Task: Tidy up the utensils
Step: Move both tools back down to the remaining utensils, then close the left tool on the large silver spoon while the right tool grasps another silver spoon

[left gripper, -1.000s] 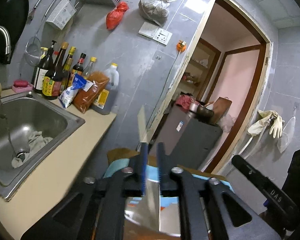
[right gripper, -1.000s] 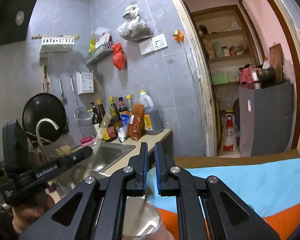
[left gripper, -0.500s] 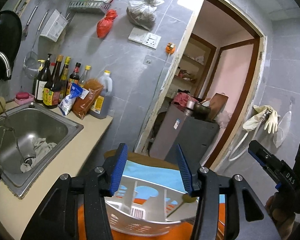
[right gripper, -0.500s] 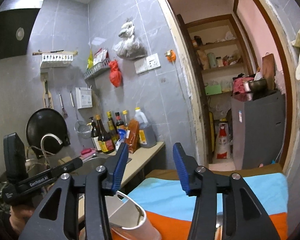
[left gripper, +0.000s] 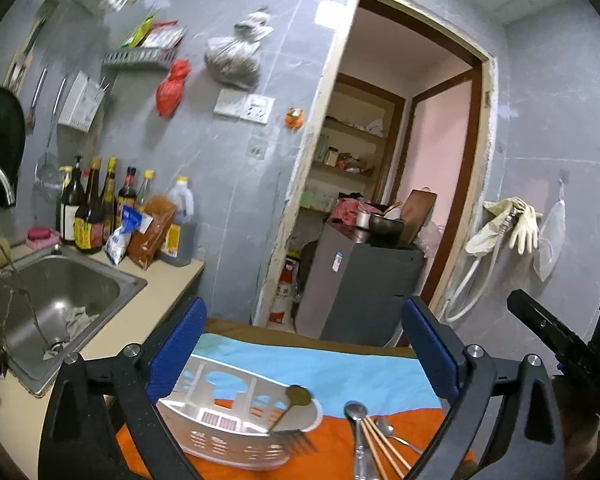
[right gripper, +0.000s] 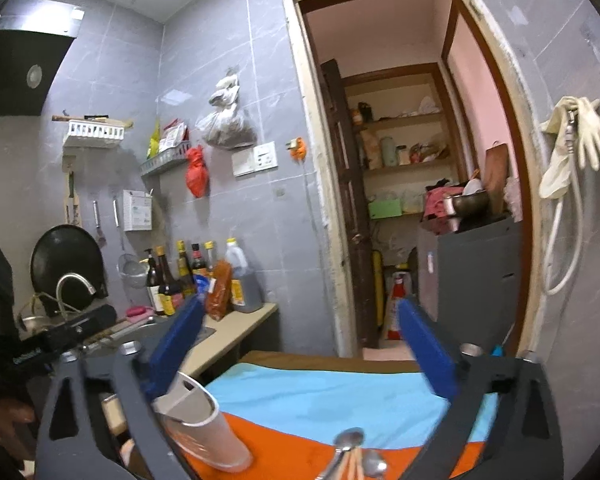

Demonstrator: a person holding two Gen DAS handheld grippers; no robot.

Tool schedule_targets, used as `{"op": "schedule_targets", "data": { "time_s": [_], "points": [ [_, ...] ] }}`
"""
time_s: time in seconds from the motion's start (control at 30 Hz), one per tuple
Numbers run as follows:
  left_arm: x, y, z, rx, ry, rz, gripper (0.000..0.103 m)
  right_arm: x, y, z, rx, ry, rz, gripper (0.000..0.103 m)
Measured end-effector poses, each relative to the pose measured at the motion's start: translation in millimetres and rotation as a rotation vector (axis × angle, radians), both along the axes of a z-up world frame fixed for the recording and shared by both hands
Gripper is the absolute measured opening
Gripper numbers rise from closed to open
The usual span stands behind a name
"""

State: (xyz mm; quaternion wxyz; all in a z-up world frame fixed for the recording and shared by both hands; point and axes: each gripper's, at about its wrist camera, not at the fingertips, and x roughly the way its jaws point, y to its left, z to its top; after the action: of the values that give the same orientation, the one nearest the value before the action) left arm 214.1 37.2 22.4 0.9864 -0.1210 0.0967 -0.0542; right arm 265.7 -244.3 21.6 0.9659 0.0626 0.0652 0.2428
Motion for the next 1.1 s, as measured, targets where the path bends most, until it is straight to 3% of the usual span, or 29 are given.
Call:
{"op": "schedule_targets", "data": {
  "time_s": [0.37,0.7,0.83,0.9,0.97,1.03,1.1],
  "points": [
    [-19,-69,-21,0.115,0.011,-0.045,0.096,-12,-53,-12,-0.044,0.026,-0.050,0.103],
    [5,-121,-99,0.146,0.235,-0.139,0.096,15,-88,-73,-0.095,0.237,-0.068,0.102],
    [28,-135,-126,0.167,0.317,-0.137,0.094,32,-94,-106,-0.118,0.319,-0.051,0.093],
    [40,-139,-137,0.165,0.345,-0.140,0.087,41,-98,-122,-0.133,0.368,-0.035,0.085],
    [53,-143,-147,0.176,0.380,-0.140,0.068,50,-99,-139,-0.155,0.424,-0.006,0.077],
    [69,-145,-158,0.194,0.422,-0.140,0.057,57,-100,-151,-0.172,0.470,0.028,0.068],
    [84,-146,-169,0.198,0.467,-0.141,0.054,63,-99,-161,-0.189,0.503,0.063,0.061]
  ]
}}
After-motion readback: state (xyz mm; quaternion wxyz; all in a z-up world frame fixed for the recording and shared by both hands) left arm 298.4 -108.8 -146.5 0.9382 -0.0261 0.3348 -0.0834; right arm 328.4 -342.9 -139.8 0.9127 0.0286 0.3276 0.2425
